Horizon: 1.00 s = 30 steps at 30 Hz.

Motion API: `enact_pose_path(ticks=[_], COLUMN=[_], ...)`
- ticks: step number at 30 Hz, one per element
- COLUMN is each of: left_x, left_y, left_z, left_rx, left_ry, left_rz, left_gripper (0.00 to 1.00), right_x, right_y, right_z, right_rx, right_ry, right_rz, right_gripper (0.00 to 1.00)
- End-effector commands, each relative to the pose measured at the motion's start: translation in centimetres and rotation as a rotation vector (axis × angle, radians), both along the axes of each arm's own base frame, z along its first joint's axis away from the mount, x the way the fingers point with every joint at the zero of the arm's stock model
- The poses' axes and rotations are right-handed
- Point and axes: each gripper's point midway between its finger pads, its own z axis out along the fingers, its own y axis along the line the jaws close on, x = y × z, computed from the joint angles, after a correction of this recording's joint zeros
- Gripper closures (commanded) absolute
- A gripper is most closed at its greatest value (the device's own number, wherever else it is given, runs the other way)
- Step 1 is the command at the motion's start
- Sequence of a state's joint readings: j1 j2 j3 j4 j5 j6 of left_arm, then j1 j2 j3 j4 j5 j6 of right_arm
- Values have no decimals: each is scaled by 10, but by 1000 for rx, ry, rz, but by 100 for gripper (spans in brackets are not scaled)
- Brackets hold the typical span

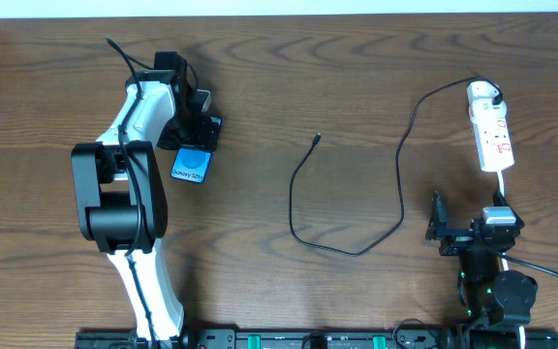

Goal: Plug charger to phone and switch on socket
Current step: 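Lower the left gripper and grasp the phone's bottom edge, then lift the phone with the left gripper and tilt it upright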

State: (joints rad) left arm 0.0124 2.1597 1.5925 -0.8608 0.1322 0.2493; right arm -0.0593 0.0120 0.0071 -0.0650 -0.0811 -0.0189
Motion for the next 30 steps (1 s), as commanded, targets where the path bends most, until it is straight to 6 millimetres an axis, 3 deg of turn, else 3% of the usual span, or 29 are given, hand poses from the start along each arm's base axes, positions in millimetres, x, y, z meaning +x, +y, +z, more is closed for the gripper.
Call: enact_pose_path(ticks=[1, 13, 22, 30], left_x=[15, 12, 5, -3], left_y=[0, 0, -3, -46], left_z=[35, 34, 34, 43], left_rx=[-11, -21, -44, -302], left_ry=[-89, -74, -29, 37], left_rz=[29, 94, 242, 249], left_gripper=[25, 25, 25, 25], right_x=[0, 0, 0, 0], right_y=[2, 2, 2, 2], right_z=[0, 0, 0, 0], right_rx=[7, 7, 7, 7], right_ry=[0, 0, 0, 0], right_rz=[7, 7, 7, 7], right_gripper=[1, 1, 1, 1])
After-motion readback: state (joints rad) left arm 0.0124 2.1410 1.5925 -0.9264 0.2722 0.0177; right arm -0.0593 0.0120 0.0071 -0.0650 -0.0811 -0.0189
